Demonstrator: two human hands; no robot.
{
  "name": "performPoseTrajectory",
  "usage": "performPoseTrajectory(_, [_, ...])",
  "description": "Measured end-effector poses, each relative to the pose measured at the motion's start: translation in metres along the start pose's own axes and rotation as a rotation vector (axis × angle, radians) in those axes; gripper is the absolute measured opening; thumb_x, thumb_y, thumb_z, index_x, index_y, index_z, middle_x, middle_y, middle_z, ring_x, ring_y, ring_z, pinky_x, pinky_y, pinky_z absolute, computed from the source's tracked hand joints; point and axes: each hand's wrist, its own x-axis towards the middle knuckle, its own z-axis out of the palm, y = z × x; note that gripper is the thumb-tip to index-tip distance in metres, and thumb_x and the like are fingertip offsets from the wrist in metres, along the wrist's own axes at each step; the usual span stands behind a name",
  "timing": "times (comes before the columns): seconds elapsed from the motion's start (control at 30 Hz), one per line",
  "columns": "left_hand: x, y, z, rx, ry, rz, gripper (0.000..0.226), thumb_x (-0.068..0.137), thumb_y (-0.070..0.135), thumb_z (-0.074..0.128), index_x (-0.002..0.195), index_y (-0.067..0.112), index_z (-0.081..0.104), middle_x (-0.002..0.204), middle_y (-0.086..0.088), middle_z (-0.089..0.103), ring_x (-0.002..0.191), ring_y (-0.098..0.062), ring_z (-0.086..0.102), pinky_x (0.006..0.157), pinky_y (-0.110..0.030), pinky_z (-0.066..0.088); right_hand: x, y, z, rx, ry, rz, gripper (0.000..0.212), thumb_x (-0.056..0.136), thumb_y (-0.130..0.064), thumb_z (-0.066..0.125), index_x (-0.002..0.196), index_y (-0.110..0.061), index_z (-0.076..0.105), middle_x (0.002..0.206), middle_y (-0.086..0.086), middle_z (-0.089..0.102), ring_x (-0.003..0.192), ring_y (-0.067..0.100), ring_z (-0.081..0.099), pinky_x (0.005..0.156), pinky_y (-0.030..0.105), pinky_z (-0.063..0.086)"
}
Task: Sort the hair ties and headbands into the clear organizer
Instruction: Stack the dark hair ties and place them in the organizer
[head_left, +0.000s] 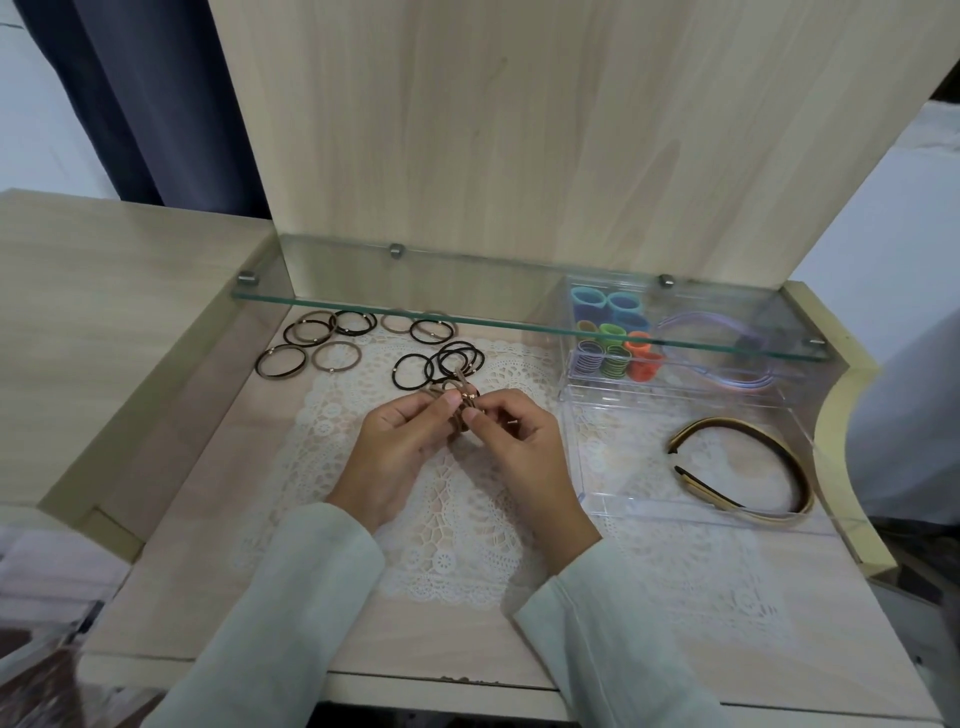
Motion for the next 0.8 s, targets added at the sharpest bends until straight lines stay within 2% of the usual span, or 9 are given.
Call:
performPoseTrajectory(0.07, [-0.0001,-0.0002,0.0004,0.007,0.004,-0.002,0.015,0.088,0.013,0.061,0.092,0.001,0.070,0.106,-0.013,0.074,0.098,-0.023,0.071,0.089,-0.030,0.057,-0.0008,-0.0003,-0.0003,0.029,0.009,0.024,0.002,0.084,-0.009,0.070,0.085,-0.010,0.071,0.078,0.009,0.054,0.074,0.020,0.049,0.073,0.037,0.044])
performPoseTrajectory(0.13, [-0.0007,0.0000,0.0008,0.015,0.013,-0.004,0.016,0.087,0.013,0.062,0.094,0.001,0.071,0.103,-0.013,0.074,0.095,-0.021,0.071,0.085,-0.027,0.057,-0.0009,-0.0012,0.0000,0.033,0.021,0.031,0.003,0.085,-0.009,0.070,0.085,-0.011,0.072,0.076,0.004,0.054,0.073,0.018,0.047,0.071,0.032,0.043])
performPoseTrajectory(0.23, [-0.0008,-0.0006,0.0000,0.024,0.021,-0.012,0.022,0.083,0.017,0.065,0.098,0.003,0.072,0.105,-0.014,0.074,0.098,-0.022,0.071,0.089,-0.031,0.056,-0.0003,-0.0027,0.0000,0.049,0.051,0.041,0.003,0.085,-0.007,0.070,0.087,-0.008,0.072,0.073,0.001,0.051,0.070,0.016,0.044,0.068,0.026,0.041])
performPoseTrajectory(0.33, [-0.0011,0.0002,-0.0001,0.022,0.034,-0.034,0.025,0.079,0.020,0.067,0.099,0.007,0.074,0.105,-0.011,0.074,0.100,-0.020,0.070,0.089,-0.031,0.056,-0.0003,-0.0037,-0.0012,0.069,0.094,0.043,0.006,0.086,-0.008,0.069,0.090,-0.003,0.071,0.073,0.008,0.049,0.068,0.015,0.044,0.065,0.021,0.041])
performPoseTrajectory(0.5, [-0.0024,0.0012,-0.0008,0.042,0.010,-0.042,0.030,0.081,0.021,0.065,0.106,0.005,0.072,0.111,-0.010,0.073,0.111,-0.023,0.067,0.097,-0.037,0.051,0.0001,-0.0040,-0.0035,0.098,0.188,0.053,0.004,0.088,-0.013,0.068,0.087,-0.009,0.070,0.074,0.006,0.051,0.070,0.014,0.046,0.068,0.025,0.042])
performPoseTrajectory(0.67, [-0.0029,0.0024,-0.0014,0.002,0.027,-0.036,0.020,0.080,0.020,0.066,0.094,0.011,0.078,0.109,-0.010,0.074,0.107,-0.021,0.069,0.096,-0.035,0.051,0.0011,-0.0021,-0.0046,0.091,0.252,0.046,0.007,0.088,-0.014,0.069,0.088,-0.007,0.070,0.073,0.005,0.049,0.068,0.012,0.044,0.064,0.022,0.041])
performPoseTrajectory(0.8, [-0.0026,0.0009,-0.0020,-0.019,0.028,-0.014,0.018,0.079,0.017,0.066,0.088,0.011,0.080,0.103,-0.011,0.075,0.097,-0.018,0.071,0.088,-0.026,0.055,-0.0002,-0.0005,-0.0021,0.029,0.155,0.002,0.007,0.086,-0.013,0.071,0.090,-0.008,0.072,0.075,0.015,0.052,0.070,0.015,0.046,0.066,0.025,0.042])
